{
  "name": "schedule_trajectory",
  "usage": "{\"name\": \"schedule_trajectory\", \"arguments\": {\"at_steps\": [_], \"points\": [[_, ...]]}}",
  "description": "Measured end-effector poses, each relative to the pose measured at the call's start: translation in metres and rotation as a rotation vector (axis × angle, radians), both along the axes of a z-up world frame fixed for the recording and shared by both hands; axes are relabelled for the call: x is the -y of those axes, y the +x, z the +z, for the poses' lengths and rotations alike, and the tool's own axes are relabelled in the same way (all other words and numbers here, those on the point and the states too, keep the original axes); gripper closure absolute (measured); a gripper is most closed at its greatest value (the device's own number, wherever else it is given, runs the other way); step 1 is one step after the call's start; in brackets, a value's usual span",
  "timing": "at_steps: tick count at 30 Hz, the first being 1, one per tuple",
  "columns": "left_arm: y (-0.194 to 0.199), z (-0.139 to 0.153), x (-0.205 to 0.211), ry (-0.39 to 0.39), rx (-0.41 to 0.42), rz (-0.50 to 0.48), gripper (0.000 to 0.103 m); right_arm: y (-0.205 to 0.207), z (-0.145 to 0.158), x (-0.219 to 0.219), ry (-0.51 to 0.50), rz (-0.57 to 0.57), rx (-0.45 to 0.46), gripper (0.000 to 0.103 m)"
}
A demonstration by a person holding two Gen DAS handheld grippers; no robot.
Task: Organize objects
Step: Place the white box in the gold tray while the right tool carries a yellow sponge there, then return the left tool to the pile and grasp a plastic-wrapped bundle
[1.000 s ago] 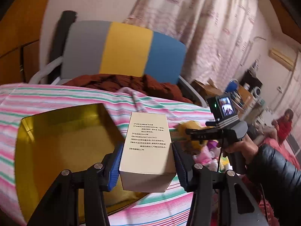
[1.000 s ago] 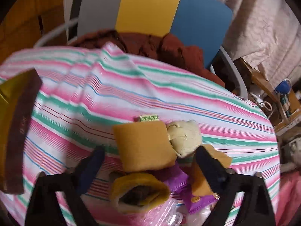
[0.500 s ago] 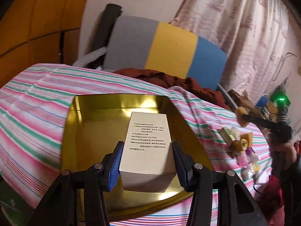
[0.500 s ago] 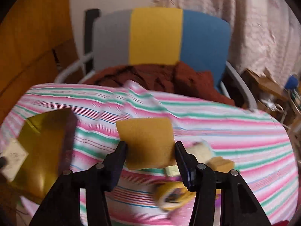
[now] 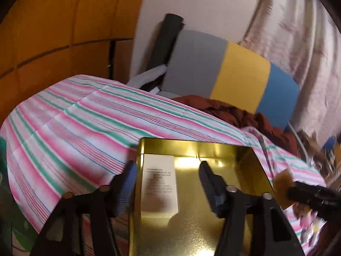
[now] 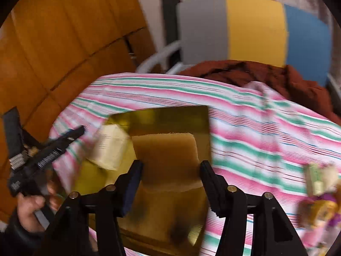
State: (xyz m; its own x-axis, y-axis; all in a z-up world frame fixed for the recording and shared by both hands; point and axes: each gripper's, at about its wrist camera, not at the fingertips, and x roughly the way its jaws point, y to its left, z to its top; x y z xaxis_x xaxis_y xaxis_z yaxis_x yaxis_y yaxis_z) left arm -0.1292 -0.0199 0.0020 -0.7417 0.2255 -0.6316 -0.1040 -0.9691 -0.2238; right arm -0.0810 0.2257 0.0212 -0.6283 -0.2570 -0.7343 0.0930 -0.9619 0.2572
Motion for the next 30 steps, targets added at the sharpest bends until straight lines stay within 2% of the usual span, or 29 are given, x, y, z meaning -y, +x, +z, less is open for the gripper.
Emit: {"name": "schedule_trajectory", "arguments": {"at_steps": [2, 4, 8, 13, 15, 19, 21, 30], "points": [[0.008, 0.001, 0.006, -0.002, -0.003, 0.010, 0.037, -0.005, 0.001, 0.019, -0.050, 0.028, -0.016, 0.011], [0.020, 0.001, 0.010, -0.005, 0.002, -0.001, 0.037, -0.002, 0.000, 0.036, -0.044, 0.049, -0.027, 0.010], [0.043, -0.003, 0.016, -0.024, 0.013, -0.005, 0.037, 0.008, -0.014, 0.051, 0.009, 0.082, 0.009, 0.010], [0.061, -0.009, 0.018, 0.013, 0.052, 0.021, 0.037, 0.032, -0.026, 0.056, 0.112, 0.087, 0.012, 0.007], [0.067, -0.011, 0.019, 0.013, 0.066, 0.040, 0.037, 0.043, -0.023, 0.056, 0.153, 0.078, -0.011, 0.003], [0.077, -0.009, 0.015, -0.026, 0.073, 0.051, 0.037, 0.059, -0.018, 0.049, 0.207, 0.039, -0.054, 0.000], [0.083, -0.004, 0.010, -0.047, 0.055, 0.043, 0.032, 0.066, -0.013, 0.045, 0.232, 0.016, -0.084, 0.000], [0.104, 0.011, -0.030, -0.124, 0.008, -0.066, 0.029, 0.086, -0.002, 0.018, 0.244, -0.085, -0.129, 0.000]]}}
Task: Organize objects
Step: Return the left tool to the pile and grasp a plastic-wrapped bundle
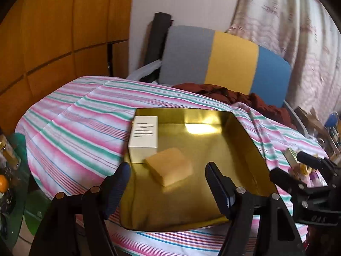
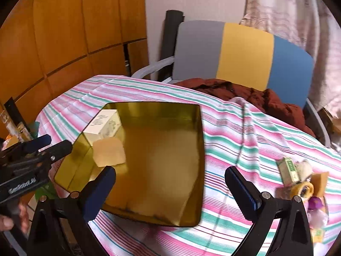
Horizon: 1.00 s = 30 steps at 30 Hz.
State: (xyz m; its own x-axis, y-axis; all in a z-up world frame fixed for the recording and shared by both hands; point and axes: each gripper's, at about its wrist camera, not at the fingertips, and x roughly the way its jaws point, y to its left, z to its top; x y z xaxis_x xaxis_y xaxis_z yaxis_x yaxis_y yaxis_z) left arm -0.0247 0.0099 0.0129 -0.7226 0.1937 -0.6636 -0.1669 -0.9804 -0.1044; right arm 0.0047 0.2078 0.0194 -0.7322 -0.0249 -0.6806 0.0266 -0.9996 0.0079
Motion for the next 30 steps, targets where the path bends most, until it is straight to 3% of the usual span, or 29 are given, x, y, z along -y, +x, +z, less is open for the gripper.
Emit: {"name": "schedule_trajectory", "arguments": {"at_steps": [12, 22, 25, 30], "points": [[0.017, 0.002, -0.055, -0.060, -0.002, -0.165, 0.029, 0.032, 0.003, -0.082, 0.010, -0.179, -0.011, 0.000], [0.035, 0.002, -0.102, -0.054, -0.007, -0.350, 0.029, 0.069, 0.011, -0.198, 0.038, -0.396, -0.016, 0.000], [0.040, 0.003, -0.118, -0.036, -0.001, -0.413, 0.029, 0.085, 0.010, -0.242, -0.044, -0.492, -0.039, 0.000], [0.047, -0.002, -0.149, -0.037, 0.041, -0.509, 0.029, 0.128, -0.001, -0.313, -0.293, -0.733, -0.145, 0.000]]}}
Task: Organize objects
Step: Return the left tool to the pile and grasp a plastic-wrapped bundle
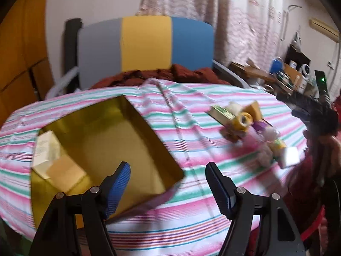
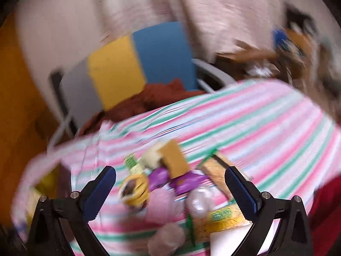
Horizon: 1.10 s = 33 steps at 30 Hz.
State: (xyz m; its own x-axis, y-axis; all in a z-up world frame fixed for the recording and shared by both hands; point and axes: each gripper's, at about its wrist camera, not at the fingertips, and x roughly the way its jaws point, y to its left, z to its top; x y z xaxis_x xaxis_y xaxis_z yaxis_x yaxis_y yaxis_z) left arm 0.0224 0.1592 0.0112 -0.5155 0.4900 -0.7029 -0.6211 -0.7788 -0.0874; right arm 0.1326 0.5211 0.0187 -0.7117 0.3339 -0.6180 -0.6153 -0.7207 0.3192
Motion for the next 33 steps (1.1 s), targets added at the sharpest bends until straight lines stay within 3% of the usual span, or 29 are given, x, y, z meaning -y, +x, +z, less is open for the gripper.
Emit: {"name": "schedule_trajectory", "arguments": {"at_steps": [1, 4, 9, 21, 30, 31, 33], "points": [[0.002, -0.001, -0.008, -0.001, 0.011, -0.023, 0.029, 0.009, -0.003, -0.013, -0.062, -0.052, -0.029, 0.000], [0.008, -0.006, -0.032, -0.009, 0.038, -0.081, 0.030, 0.025, -0.007, -0.030, -0.126, -0.134, -0.085, 0.000], [0.012, -0.023, -0.077, -0.035, 0.097, -0.189, 0.034, 0.044, -0.010, -0.043, -0.205, -0.174, -0.164, 0.000], [0.021, -0.059, -0.178, 0.017, 0.301, -0.409, 0.043, 0.039, -0.027, -0.051, -0.340, -0.114, -0.208, 0.000], [0.023, -0.086, -0.237, -0.007, 0.344, -0.465, 0.043, 0.032, -0.035, -0.052, -0.371, -0.076, -0.191, 0.000], [0.024, -0.090, -0.241, -0.012, 0.346, -0.469, 0.044, 0.032, -0.036, -0.053, -0.372, -0.073, -0.188, 0.000], [0.026, -0.099, -0.245, -0.029, 0.328, -0.476, 0.059, 0.030, -0.036, -0.053, -0.372, -0.059, -0.181, 0.000]]}}
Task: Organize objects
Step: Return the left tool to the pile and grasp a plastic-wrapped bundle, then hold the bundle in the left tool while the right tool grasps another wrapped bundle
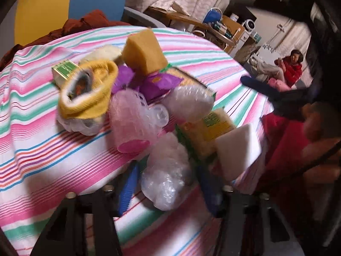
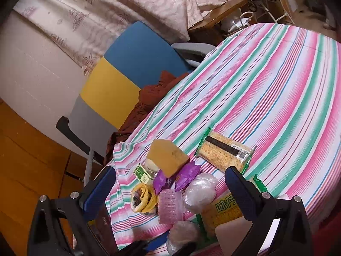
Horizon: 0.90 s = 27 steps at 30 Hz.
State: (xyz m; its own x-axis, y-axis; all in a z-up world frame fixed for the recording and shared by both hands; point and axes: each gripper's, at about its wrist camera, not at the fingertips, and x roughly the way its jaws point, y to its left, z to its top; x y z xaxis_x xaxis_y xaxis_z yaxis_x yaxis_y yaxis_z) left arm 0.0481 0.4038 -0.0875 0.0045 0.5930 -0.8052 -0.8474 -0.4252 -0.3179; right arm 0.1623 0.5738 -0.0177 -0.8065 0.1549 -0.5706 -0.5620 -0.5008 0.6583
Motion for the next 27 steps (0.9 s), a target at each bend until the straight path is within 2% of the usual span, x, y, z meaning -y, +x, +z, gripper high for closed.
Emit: {"name": "schedule_trajectory", "arguments": {"at_steps": [3, 6, 10, 12, 14, 15, 17, 18, 25, 27], "points": [[-0.001, 0.000, 0.013, 0.033, -0.021, -0.014, 0.064, -0.005, 0.001, 0.003, 0.002, 0.041, -0.015, 0.000], [-0.007, 0.001, 0.037, 0.040, -0.032, 0.023, 0.065, -0.012, 0.006, 0.013, 0.028, 0.125, -0.040, 0.000], [-0.012, 0.004, 0.073, 0.022, -0.086, 0.090, 0.065, -0.037, 0.010, 0.042, 0.054, 0.357, -0.073, 0.000], [-0.016, 0.004, 0.091, 0.006, -0.098, 0.123, 0.065, -0.052, 0.007, 0.060, 0.082, 0.458, -0.010, 0.000], [-0.021, 0.006, 0.109, 0.000, -0.101, 0.158, 0.065, -0.069, -0.002, 0.078, 0.123, 0.536, 0.102, 0.000], [-0.022, 0.006, 0.115, -0.001, -0.101, 0.170, 0.065, -0.076, -0.009, 0.084, 0.136, 0.557, 0.165, 0.001], [-0.026, 0.004, 0.129, 0.008, -0.094, 0.198, 0.065, -0.089, -0.029, 0.094, 0.186, 0.558, 0.354, 0.005], [-0.026, 0.004, 0.132, 0.012, -0.092, 0.205, 0.065, -0.092, -0.033, 0.094, 0.192, 0.554, 0.386, 0.009], [-0.022, 0.003, 0.140, 0.031, -0.104, 0.211, 0.065, -0.100, -0.050, 0.091, 0.252, 0.481, 0.544, 0.011], [-0.024, 0.003, 0.140, 0.039, -0.097, 0.212, 0.065, -0.105, -0.049, 0.090, 0.272, 0.473, 0.566, 0.018]]}}
